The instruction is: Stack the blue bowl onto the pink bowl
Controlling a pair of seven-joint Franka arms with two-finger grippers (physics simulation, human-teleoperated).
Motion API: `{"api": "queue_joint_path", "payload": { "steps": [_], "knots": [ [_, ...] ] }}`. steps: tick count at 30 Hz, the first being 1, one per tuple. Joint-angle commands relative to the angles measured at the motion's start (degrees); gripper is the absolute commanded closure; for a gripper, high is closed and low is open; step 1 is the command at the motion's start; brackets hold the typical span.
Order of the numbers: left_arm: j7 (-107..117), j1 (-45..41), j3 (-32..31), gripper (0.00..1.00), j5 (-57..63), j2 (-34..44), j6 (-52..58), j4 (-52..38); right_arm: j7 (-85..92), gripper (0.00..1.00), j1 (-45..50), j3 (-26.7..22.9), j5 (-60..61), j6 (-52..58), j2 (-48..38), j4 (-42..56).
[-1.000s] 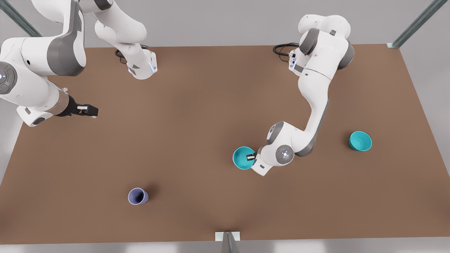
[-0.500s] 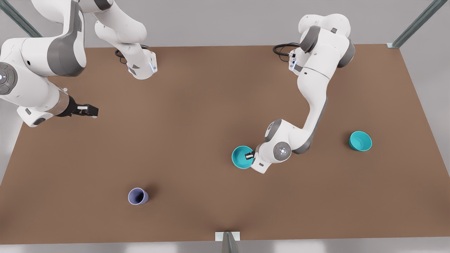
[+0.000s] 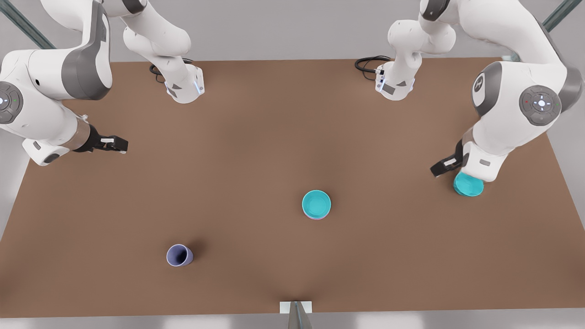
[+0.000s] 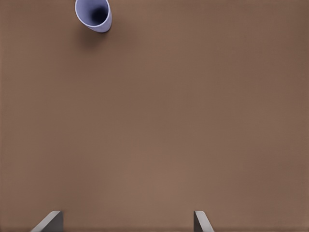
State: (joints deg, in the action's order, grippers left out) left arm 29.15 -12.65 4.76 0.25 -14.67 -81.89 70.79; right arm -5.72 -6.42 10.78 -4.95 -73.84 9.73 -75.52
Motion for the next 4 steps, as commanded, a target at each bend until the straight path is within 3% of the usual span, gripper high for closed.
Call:
{"api": "queue_joint_path", "payload": {
  "steps": [1,4],
  "knots": [
    [-17.54,0.34,-0.54,0.00,1.16,1.04,9.11,0.40,0.27,0.00,0.00,0.03,0.02,0.01,-0.06,0.02],
    [-17.63,0.34,-0.54,0.00,0.89,0.96,9.91,0.31,0.27,0.00,0.00,0.03,0.02,0.01,-0.06,0.02]
  ]
}}
